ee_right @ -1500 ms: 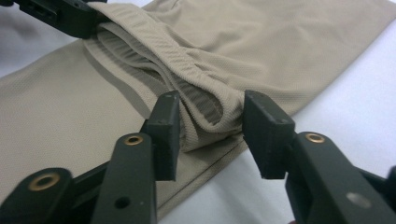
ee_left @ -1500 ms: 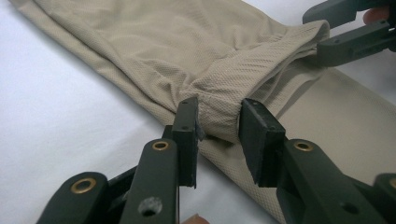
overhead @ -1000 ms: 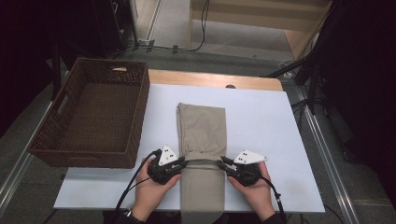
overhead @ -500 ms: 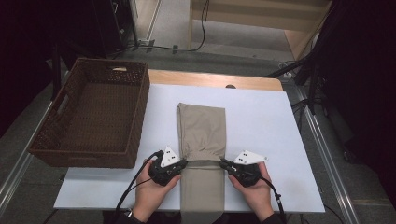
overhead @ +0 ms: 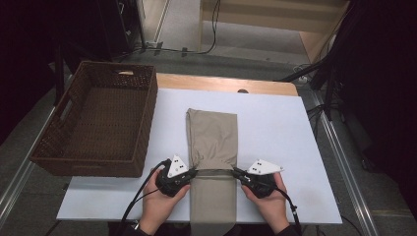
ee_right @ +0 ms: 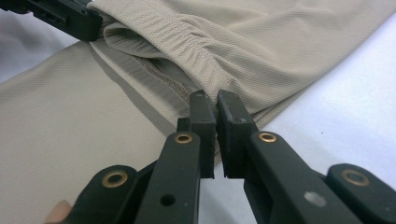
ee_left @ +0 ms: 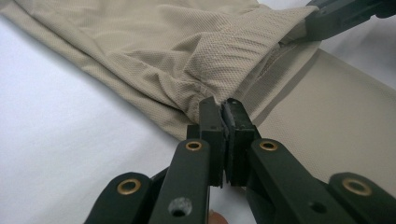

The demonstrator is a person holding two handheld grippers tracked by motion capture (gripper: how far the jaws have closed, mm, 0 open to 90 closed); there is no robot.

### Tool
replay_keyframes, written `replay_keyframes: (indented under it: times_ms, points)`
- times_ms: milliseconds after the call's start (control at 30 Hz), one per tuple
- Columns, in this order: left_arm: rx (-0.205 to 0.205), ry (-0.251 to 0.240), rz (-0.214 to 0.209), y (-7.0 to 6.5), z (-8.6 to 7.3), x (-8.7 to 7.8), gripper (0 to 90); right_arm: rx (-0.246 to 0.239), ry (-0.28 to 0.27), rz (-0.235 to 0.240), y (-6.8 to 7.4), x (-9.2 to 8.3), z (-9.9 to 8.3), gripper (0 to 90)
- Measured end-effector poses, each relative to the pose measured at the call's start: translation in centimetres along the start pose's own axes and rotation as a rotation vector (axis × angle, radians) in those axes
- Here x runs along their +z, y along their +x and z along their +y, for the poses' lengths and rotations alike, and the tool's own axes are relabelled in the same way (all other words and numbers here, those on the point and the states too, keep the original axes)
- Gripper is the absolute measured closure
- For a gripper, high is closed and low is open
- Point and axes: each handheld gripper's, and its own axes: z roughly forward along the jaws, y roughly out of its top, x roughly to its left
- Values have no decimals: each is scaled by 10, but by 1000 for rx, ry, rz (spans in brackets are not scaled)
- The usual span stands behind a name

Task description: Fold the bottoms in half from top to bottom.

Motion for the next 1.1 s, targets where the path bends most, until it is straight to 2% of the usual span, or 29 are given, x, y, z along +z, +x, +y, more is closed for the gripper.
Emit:
replay_keyframes:
  times_ms: [667,1100]
  points:
    - [1,-7,-23,-8,-3,-11,883,0,-6,13,7,-9,-3,840]
    - [10,-8,-47,-18,-8,-19,882,-1,-2,26,14,-17,-10,840]
